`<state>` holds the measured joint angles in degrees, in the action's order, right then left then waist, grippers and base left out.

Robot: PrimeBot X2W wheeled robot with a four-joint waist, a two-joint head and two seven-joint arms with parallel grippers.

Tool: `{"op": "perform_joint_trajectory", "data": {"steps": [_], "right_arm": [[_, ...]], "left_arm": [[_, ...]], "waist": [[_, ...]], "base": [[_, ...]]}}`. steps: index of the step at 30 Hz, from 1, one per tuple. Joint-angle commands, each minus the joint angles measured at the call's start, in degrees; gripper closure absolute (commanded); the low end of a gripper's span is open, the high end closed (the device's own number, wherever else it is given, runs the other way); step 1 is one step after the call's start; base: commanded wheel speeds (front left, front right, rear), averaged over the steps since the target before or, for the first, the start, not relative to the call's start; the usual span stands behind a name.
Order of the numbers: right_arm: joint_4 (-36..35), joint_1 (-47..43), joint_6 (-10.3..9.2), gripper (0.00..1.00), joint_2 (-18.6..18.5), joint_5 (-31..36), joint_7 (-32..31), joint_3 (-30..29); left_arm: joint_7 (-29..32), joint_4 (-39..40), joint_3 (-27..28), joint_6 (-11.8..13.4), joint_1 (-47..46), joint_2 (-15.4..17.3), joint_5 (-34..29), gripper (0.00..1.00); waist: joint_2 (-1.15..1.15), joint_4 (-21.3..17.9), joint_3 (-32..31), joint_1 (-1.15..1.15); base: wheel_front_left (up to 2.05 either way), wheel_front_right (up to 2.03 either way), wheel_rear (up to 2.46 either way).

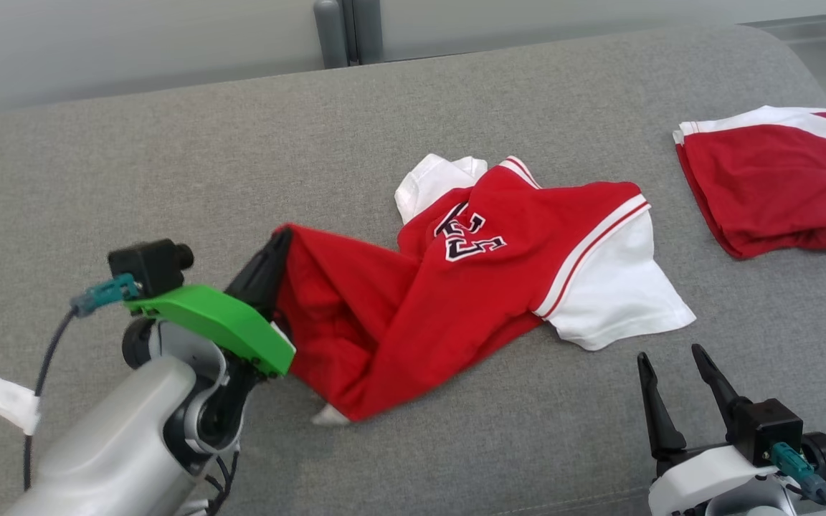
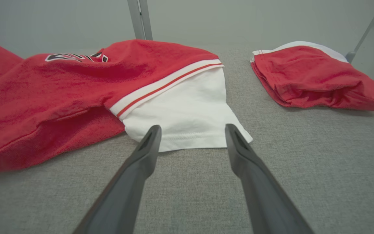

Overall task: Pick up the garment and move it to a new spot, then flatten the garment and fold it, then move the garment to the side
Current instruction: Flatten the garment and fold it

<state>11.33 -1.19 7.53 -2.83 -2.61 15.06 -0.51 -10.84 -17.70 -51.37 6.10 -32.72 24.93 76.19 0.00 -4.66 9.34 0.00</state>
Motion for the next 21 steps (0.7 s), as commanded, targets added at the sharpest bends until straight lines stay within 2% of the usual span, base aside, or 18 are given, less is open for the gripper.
{"op": "perform_joint_trajectory", "data": {"steps": [1,7,10,13,16,17,19,21], "right_arm": [[0.2,-0.9,-0.09,0.00,-0.1,-0.2,0.1,0.0],[0.5,-1.9,-0.09,0.00,-0.1,-0.6,0.1,0.3],[0.7,-2.5,-0.10,0.00,-0.2,-0.6,0.1,0.2],[0.6,-3.5,-0.09,0.00,-0.1,-0.8,0.1,-0.2],[0.9,-4.2,-0.10,0.00,-0.1,-0.6,0.1,0.1],[0.9,-4.5,-0.10,0.00,-0.2,-0.6,0.1,-0.1],[0.8,-4.2,-0.09,0.00,-0.1,-0.5,0.1,0.6],[0.8,-3.6,-0.08,0.00,-0.1,-0.2,0.1,0.7]], "left_arm": [[-1.0,3.2,1.3,1.4,-2.1,1.8,-1.5,1.00],[-1.2,18.2,2.7,8.7,-3.5,8.4,-6.4,1.00],[-1.1,26.7,2.2,12.7,0.2,10.4,-6.5,1.00],[-0.9,29.7,1.3,17.6,3.7,14.5,-8.7,1.00],[-0.5,29.5,-1.3,21.2,8.3,15.9,-10.3,1.00],[0.4,29.0,-2.5,21.5,10.1,15.8,-9.4,1.00],[1.2,29.2,-5.0,20.4,11.5,15.7,-10.1,1.00],[1.0,33.4,-5.2,17.5,12.8,12.3,-6.8,1.00]], "waist": [[0.00,0.2,-1.2,0.00],[0.00,0.1,-3.6,0.00],[0.00,-0.1,-4.8,0.00],[0.00,0.3,-5.5,0.00],[0.00,0.5,-6.0,0.00],[0.00,0.7,-6.1,0.00],[0.00,0.8,-5.9,0.00],[0.00,1.1,-5.6,0.00]], "base": [[0.00,0.00,0.00],[0.00,0.00,0.00],[0.00,0.00,0.00],[0.00,0.00,0.00],[0.00,0.00,0.00],[0.00,0.00,0.00],[0.00,0.00,0.00],[0.00,0.00,0.00]]}}
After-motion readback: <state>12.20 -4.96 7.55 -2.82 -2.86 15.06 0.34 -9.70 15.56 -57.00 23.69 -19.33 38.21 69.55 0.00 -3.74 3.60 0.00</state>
